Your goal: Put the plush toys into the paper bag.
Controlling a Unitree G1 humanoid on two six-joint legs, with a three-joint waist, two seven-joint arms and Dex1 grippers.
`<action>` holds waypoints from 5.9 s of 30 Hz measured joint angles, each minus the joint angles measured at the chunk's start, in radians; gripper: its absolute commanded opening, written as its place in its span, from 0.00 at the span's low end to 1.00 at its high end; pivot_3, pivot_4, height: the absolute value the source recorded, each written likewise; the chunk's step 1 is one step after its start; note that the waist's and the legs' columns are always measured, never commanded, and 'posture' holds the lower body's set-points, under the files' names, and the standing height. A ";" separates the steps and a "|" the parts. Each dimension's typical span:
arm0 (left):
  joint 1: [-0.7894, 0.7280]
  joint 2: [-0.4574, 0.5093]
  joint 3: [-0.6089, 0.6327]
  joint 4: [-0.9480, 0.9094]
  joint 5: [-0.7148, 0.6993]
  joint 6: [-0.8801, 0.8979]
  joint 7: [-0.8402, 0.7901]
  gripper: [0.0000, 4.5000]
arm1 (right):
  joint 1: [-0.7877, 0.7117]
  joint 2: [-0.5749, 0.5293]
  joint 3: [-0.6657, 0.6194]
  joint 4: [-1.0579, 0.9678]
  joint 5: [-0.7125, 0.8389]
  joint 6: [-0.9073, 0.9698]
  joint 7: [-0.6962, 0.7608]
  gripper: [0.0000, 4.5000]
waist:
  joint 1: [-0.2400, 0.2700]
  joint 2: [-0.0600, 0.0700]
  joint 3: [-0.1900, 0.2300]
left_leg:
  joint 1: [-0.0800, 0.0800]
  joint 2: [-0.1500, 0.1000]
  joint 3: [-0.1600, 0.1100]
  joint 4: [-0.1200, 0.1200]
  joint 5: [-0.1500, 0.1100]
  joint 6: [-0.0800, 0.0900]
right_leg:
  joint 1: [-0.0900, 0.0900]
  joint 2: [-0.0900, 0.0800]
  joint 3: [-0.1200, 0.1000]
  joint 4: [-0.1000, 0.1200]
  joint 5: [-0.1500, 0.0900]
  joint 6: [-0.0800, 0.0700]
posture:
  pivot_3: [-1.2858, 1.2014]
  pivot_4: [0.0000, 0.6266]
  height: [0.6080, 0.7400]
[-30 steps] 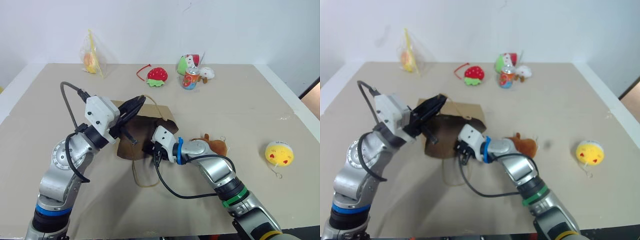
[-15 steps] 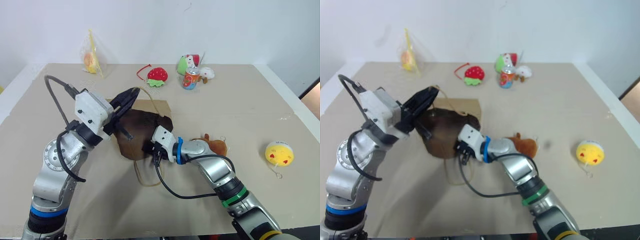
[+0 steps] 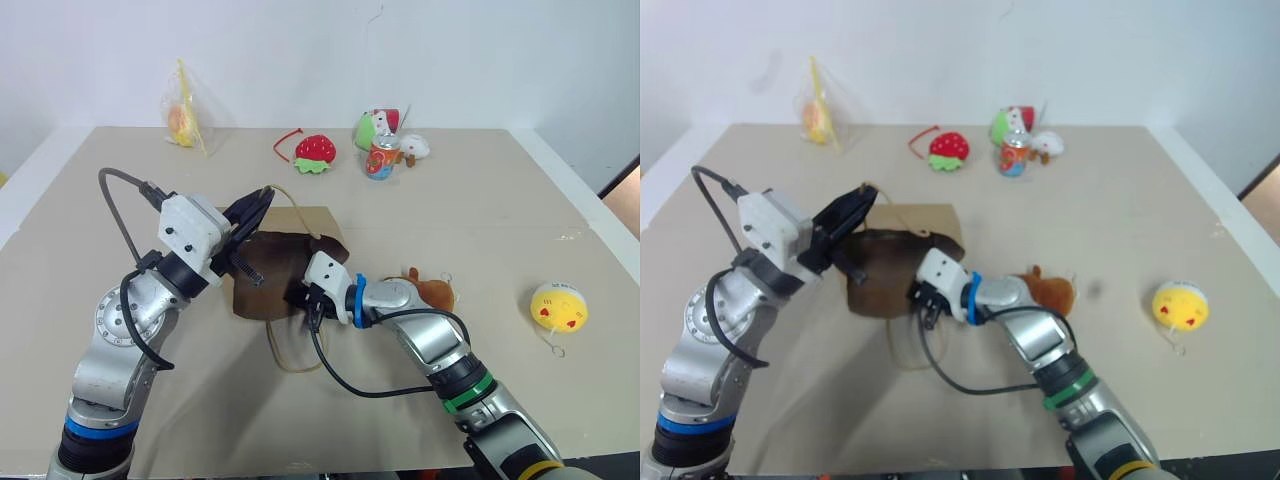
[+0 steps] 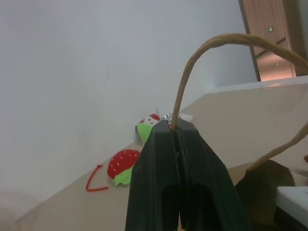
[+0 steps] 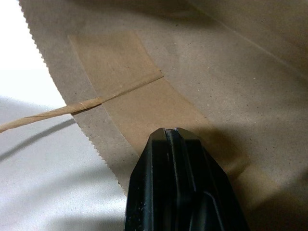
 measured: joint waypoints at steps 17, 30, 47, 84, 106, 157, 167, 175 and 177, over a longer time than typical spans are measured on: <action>0.011 -0.006 -0.011 0.009 -0.009 0.033 -0.003 0.00 | 0.129 -0.236 -0.368 -0.486 0.368 0.329 0.091 0.97 | 0.000 0.000 0.000 | -0.001 -0.002 0.000 -0.001 0.000 0.000 | 0.000 -0.001 0.000 -0.001 -0.001 0.001 | 0.52 0.24 1.00; 0.036 -0.014 -0.031 0.007 -0.004 0.032 -0.019 0.00 | 0.272 -0.580 -0.507 -0.273 0.302 0.122 0.209 0.97 | 0.000 0.000 0.001 | 0.000 -0.003 0.000 -0.002 0.000 0.000 | 0.000 -0.001 0.001 -0.002 -0.001 0.001 | 0.52 0.24 1.00; 0.021 -0.031 -0.004 0.009 -0.052 0.077 0.009 0.00 | 0.284 -0.579 -0.400 -0.103 0.158 -0.087 0.238 0.02 | 0.000 0.000 0.001 | 0.001 -0.003 -0.001 -0.001 0.000 0.000 | 0.002 -0.001 0.000 -0.002 -0.001 0.001 | 0.52 0.24 1.00; 0.012 -0.052 -0.013 0.003 -0.085 0.130 0.043 0.00 | -0.219 -0.155 -0.106 -0.187 0.362 0.266 0.073 0.01 | 0.000 0.000 0.001 | -0.001 -0.002 -0.001 -0.001 0.001 0.000 | 0.000 -0.001 0.000 -0.002 0.000 0.001 | 0.52 0.24 1.00; -0.018 -0.065 -0.027 0.011 -0.071 0.123 0.046 0.00 | -0.287 0.014 -0.051 -0.044 0.148 0.234 -0.064 0.83 | 0.000 0.000 0.001 | -0.002 -0.002 -0.001 -0.002 0.001 0.000 | -0.001 -0.001 0.000 -0.001 0.000 0.001 | 0.52 0.24 1.00; -0.015 -0.053 -0.042 0.017 -0.080 0.129 0.004 0.00 | 0.488 -0.563 -0.896 0.109 0.178 0.161 -0.194 0.06 | 0.001 0.001 0.000 | 0.003 -0.008 -0.001 -0.001 0.004 0.004 | 0.007 -0.002 0.007 -0.004 0.002 0.006 | 0.52 0.24 1.00; -0.035 -0.055 -0.032 0.039 -0.074 0.120 0.005 0.00 | 0.419 -0.574 -0.783 -0.188 0.392 0.320 0.017 0.04 | -0.013 0.003 0.001 | 0.005 -0.007 -0.002 -0.002 0.004 0.004 | 0.008 0.002 0.008 -0.004 0.002 0.006 | 0.52 0.24 1.00; -0.090 -0.067 -0.027 0.067 -0.042 0.099 0.029 0.00 | 0.030 -0.324 -0.421 -0.430 0.586 0.487 -0.024 0.04 | -0.017 0.001 0.002 | 0.000 -0.004 -0.013 -0.003 0.003 0.004 | 0.006 0.008 0.004 -0.004 -0.001 0.001 | 0.52 0.24 1.00; -0.090 -0.068 -0.027 0.067 -0.040 0.099 0.032 0.00 | 0.004 -0.297 -0.391 -0.428 0.573 0.485 -0.041 0.04 | -0.012 0.001 0.002 | -0.003 -0.004 -0.012 -0.003 0.003 0.003 | 0.003 0.007 0.004 -0.004 -0.001 0.001 | 0.52 0.24 1.00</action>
